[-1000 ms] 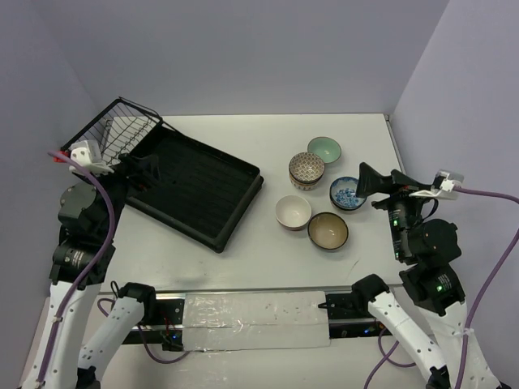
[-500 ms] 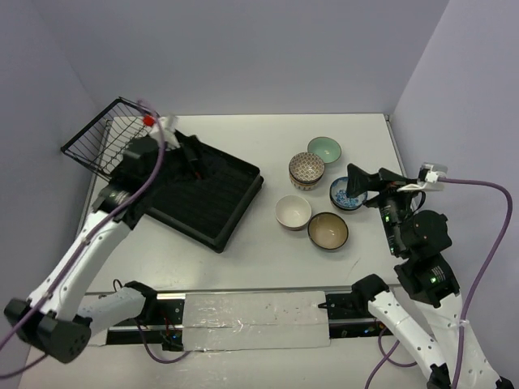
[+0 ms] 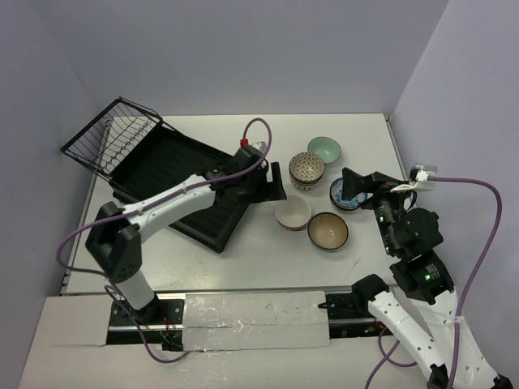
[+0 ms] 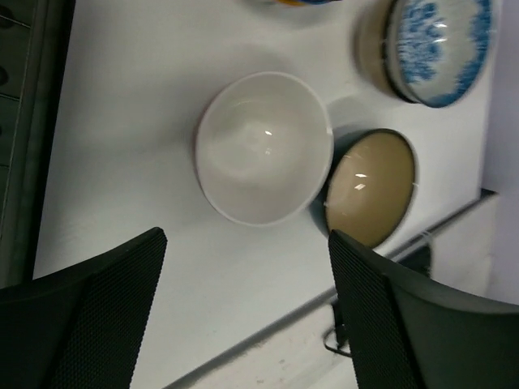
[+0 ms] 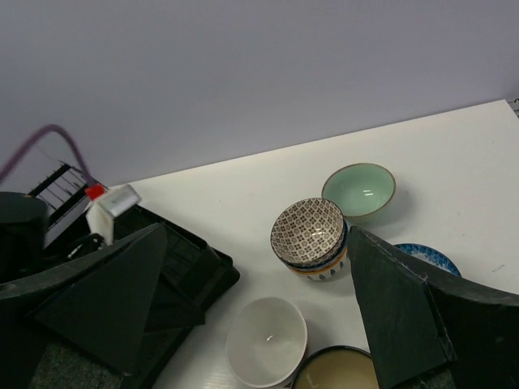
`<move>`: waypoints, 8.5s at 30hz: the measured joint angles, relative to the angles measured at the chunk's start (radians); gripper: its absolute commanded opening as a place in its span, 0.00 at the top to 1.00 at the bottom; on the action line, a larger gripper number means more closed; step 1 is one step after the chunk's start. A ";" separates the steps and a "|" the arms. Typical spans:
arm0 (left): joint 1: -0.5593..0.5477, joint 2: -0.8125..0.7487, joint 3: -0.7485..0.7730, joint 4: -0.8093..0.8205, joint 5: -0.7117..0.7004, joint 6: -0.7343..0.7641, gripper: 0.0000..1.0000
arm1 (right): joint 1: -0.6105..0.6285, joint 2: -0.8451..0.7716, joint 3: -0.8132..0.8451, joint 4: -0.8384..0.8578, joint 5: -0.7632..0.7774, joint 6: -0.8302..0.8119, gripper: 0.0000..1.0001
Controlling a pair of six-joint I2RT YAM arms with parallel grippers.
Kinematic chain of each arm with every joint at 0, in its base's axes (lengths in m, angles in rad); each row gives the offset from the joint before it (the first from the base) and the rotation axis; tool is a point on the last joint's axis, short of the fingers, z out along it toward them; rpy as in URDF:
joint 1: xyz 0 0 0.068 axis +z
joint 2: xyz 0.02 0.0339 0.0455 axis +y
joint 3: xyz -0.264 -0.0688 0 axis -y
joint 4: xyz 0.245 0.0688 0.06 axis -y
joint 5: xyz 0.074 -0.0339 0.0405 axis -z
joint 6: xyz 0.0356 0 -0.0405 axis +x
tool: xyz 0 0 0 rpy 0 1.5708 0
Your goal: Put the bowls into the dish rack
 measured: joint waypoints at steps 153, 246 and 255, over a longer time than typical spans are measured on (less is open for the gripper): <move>0.559 0.340 0.009 0.917 -1.003 1.682 0.59 | 0.078 0.011 -0.089 0.003 0.046 0.022 0.00; -0.227 0.595 0.541 -0.219 -0.080 0.196 1.00 | 0.079 -0.041 -0.054 -0.091 0.250 0.071 0.00; -0.227 0.390 0.446 -0.302 -0.420 0.340 1.00 | 0.079 -0.055 -0.054 -0.091 0.233 0.071 0.00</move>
